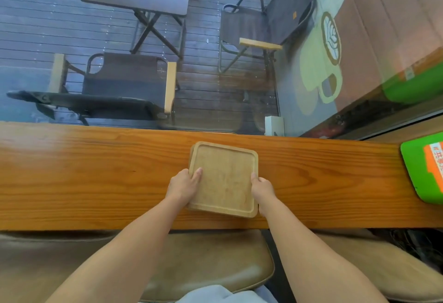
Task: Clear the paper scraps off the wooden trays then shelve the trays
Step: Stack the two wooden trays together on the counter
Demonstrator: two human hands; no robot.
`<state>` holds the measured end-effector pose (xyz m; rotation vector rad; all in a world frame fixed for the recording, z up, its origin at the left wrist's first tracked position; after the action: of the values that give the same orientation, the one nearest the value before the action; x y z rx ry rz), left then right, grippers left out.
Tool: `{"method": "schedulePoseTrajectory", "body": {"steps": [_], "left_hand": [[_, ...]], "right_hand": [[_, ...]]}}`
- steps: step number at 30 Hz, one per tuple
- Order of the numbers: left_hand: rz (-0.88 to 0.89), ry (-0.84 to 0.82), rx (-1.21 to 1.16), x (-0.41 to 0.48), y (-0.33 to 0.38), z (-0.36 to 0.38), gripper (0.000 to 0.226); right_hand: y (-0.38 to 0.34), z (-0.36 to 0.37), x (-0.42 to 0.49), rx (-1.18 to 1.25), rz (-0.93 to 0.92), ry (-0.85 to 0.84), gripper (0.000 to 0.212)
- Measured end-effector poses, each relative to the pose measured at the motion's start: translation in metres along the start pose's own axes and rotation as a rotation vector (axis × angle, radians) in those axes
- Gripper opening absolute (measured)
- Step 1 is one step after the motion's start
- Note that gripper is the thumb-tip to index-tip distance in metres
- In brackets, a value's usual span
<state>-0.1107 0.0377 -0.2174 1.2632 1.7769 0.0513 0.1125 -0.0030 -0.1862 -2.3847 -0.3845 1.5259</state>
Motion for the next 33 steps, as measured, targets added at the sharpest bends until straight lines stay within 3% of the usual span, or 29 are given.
{"method": "schedulePoseTrajectory", "body": {"steps": [10, 17, 24, 33], "left_hand": [[-0.041, -0.02, 0.004, 0.005, -0.012, -0.001, 0.06], [0.0, 0.017, 0.093, 0.007, -0.008, -0.003, 0.057], [-0.008, 0.025, 0.2, 0.009, 0.0, -0.005, 0.056], [0.0, 0.096, 0.32, 0.003, 0.008, -0.007, 0.056]], "right_hand": [[-0.01, 0.007, 0.015, -0.297, -0.02, -0.008, 0.054], [-0.01, 0.004, 0.02, -0.377, -0.123, 0.126, 0.034], [-0.014, 0.008, 0.017, -0.459, -0.161, 0.246, 0.032], [-0.018, 0.014, 0.014, -0.623, -0.194, 0.276, 0.034]]}}
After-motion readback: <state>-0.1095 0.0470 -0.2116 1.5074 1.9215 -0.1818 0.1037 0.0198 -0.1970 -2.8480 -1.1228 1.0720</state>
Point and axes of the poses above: each hand's wrist, its own x-axis towards the middle knuckle, its own z-axis out of the palm, y = z × x, the point moved 1 cm from there along x, towards the middle knuckle, and after that the axes turned 1 degree about -x, right-handed, at the moved point
